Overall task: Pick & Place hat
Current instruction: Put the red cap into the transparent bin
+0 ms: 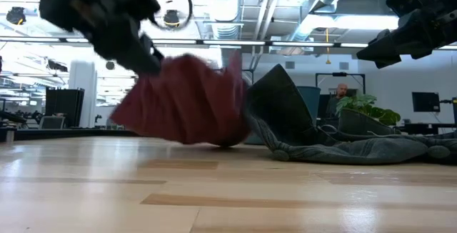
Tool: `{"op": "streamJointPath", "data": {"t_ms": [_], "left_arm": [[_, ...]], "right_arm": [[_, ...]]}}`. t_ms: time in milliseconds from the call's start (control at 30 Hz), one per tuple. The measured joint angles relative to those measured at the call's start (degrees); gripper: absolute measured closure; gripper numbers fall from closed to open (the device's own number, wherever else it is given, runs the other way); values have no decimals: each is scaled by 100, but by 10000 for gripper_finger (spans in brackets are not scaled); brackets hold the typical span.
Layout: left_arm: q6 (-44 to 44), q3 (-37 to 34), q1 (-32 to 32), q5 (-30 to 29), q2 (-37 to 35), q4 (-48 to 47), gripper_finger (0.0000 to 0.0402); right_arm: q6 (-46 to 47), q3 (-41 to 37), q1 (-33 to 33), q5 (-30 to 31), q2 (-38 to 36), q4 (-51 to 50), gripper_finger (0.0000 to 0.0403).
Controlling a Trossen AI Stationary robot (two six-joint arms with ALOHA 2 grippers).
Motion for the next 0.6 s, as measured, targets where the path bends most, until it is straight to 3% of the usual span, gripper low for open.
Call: {"op": "streamJointPath", "data": {"t_ms": [300, 600], "left_arm": [[720, 2, -274, -22, -1142, 121, 393], [1125, 4, -335, -24, -1670, 157, 392]], "right_arm": [[0, 0, 0, -2, 2, 0, 304], [0, 0, 0, -2, 2, -1, 304]]}}
